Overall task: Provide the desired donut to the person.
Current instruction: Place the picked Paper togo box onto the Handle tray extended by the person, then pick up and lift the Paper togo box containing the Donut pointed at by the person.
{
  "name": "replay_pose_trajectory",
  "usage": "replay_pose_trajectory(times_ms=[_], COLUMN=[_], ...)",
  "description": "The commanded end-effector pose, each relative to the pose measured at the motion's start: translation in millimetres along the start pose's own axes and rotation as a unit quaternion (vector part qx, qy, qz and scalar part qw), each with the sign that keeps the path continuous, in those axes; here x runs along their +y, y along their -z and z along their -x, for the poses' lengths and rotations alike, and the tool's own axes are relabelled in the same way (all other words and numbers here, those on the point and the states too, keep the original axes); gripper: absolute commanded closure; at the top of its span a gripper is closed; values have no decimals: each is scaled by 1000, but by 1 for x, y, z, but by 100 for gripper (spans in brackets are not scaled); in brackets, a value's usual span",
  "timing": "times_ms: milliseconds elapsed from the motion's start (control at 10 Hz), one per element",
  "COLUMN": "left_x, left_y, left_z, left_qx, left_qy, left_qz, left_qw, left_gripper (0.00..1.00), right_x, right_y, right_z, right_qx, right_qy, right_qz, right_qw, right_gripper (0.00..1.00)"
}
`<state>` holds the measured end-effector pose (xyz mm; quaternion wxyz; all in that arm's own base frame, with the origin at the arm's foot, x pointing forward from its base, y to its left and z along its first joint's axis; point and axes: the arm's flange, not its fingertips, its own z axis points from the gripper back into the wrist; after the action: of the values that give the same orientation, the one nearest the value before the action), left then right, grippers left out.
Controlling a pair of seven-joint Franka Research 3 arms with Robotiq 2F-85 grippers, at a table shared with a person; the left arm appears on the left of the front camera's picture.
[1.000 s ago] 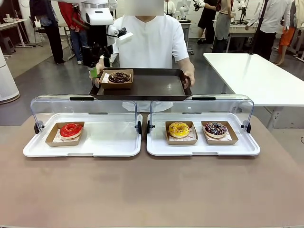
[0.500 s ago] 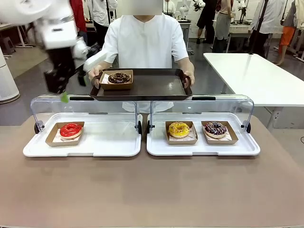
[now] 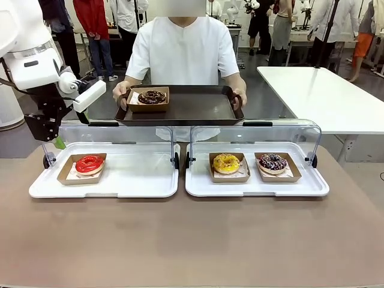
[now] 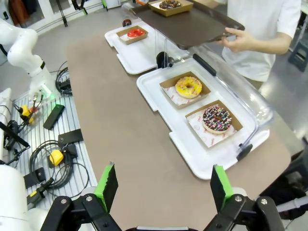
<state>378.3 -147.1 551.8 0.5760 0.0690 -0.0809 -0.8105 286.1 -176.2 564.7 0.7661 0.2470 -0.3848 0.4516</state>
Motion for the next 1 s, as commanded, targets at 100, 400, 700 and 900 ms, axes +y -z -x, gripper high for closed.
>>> replay_pose_trajectory(times_ms=[100,400,700,900], left_x=[-2,-2,-2,-2], left_y=[-1,-1,-1,-1], left_z=[-7,-7,-7,-7], left_qx=[6,6,6,6], left_qy=[-4,-4,-4,-4], left_qz=[-2,-2,-2,-2], left_qw=[1000,1000,1000,1000], left_gripper=[0,0,0,0], right_x=[-1,-1,-1,-1], right_y=[0,0,0,0], right_z=[-1,-1,-1,-1], right_qx=[-11,-11,-11,-11], right_qy=[-7,-7,-7,-7], right_qz=[-1,-1,-1,-1], right_qw=[1000,1000,1000,1000], right_gripper=[0,0,0,0])
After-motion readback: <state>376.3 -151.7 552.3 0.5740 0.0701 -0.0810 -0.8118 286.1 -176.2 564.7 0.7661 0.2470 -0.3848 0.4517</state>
